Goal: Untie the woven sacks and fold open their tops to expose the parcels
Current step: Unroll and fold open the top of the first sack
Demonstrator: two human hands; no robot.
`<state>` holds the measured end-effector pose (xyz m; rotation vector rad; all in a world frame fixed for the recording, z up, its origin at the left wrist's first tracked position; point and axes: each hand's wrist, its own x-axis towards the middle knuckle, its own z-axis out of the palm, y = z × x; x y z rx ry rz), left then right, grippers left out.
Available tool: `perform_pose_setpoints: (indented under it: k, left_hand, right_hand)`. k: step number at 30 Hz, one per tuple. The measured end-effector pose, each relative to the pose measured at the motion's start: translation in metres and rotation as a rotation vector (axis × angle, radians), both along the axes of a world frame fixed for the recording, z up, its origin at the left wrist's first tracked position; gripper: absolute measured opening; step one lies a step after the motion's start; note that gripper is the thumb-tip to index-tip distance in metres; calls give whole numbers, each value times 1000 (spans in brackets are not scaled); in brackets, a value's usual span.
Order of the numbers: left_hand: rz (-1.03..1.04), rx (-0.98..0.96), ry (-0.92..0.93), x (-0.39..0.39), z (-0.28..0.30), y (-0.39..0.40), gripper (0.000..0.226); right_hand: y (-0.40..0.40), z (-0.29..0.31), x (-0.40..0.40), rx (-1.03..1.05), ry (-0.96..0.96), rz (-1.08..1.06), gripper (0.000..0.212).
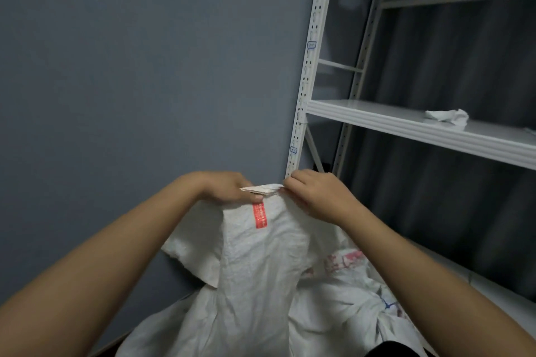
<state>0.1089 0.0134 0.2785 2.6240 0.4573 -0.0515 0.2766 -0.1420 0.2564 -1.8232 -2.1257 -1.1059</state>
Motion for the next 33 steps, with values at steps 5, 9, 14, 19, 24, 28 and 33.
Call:
perform_pose_setpoints:
  k: [5,9,14,19,24,28,33]
  left_hand:
    - [-22,752,-167,-4,-10,1,19]
    - [-45,258,-230,-9,-17,0,36]
    - [-124,922,-576,-15,-29,2,12]
    - [89,187,-202,-17,-17,-3,59]
    - [-37,645,-87,-13,-13,-9,33]
    - [-82,632,-148,-17,-22,-7,34]
    - [-64,276,23,-19,-24,-6,34]
  right_hand:
    - [-4,3,-13,-436,529,-156,16]
    - [-6,-6,-12,-179,59,-276,39]
    - [-3,-2,-19,-438,994,-77,31]
    - [3,-29,-8,-28,-32,-66,9]
    - [0,-19,-25,-335,772,-25,20]
    - [2,-28,-29,-436,742,-58,16]
    - [3,-43,-20,-196,305,-107,16]
